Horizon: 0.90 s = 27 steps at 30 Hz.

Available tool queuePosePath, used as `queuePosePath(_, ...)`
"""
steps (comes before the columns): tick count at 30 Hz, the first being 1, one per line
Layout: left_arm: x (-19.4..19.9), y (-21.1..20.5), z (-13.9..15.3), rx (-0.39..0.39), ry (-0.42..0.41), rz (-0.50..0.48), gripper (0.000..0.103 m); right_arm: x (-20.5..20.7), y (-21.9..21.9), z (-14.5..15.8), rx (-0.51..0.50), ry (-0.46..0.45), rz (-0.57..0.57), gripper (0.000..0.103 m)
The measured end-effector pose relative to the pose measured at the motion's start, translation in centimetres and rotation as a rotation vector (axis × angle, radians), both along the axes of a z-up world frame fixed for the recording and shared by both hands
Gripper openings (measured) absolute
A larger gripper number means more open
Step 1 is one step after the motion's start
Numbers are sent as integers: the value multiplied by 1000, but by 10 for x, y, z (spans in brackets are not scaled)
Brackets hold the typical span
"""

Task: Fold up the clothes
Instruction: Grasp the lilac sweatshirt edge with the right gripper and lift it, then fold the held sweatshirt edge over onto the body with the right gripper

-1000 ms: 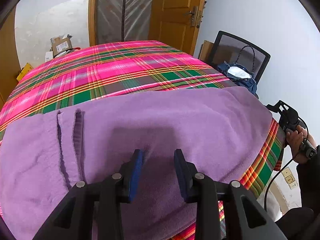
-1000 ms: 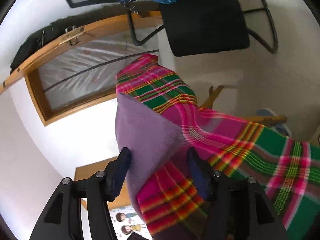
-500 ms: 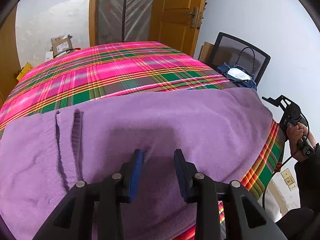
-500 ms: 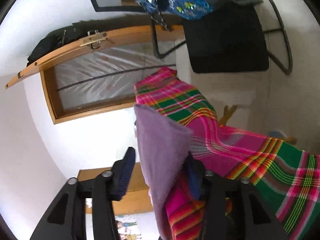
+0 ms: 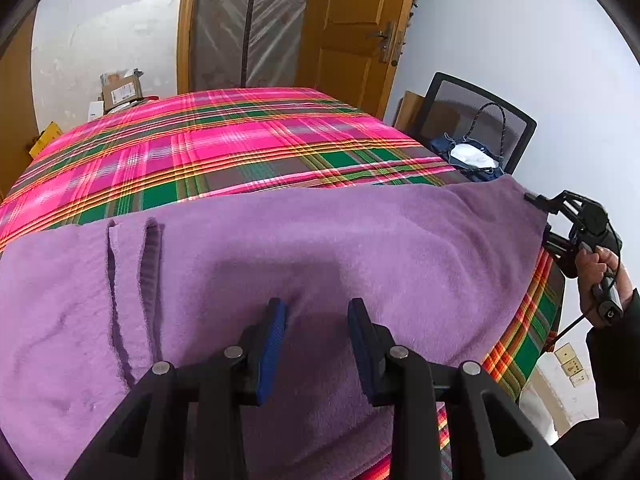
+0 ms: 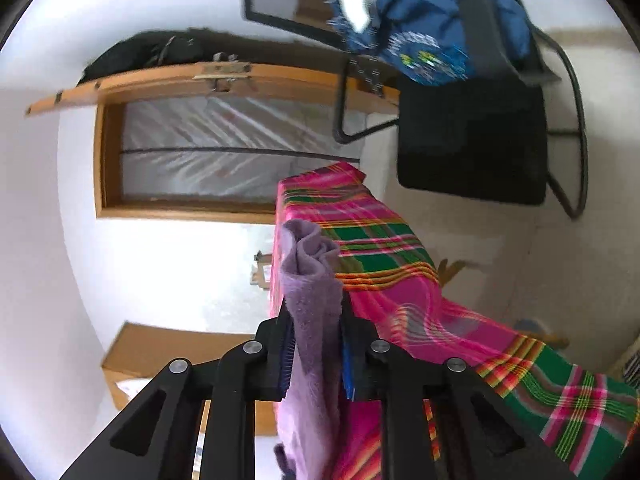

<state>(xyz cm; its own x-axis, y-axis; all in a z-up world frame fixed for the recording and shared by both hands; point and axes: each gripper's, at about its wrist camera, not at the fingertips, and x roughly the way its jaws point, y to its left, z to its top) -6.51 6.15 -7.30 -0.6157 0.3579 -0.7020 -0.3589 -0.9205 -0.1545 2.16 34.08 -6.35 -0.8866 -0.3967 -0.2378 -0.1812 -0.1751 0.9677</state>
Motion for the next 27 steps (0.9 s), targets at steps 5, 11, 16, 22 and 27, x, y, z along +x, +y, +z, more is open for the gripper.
queuePosePath(5,1,-3,1,30,-2,5,33,1,-11,32,87,46,37,19)
queuePosePath(11,9,-3,10,60,22,-18,33,-2,-37,66,160,106,101,19)
queuePosePath(16,15,-1,18,70,46,-33,33,-5,-60,93,211,154,162,15)
queuePosePath(22,24,-7,28,86,76,-29,33,-10,-91,118,239,215,247,14)
queuePosePath(27,31,-12,34,98,98,-23,33,-16,-127,141,257,270,340,14)
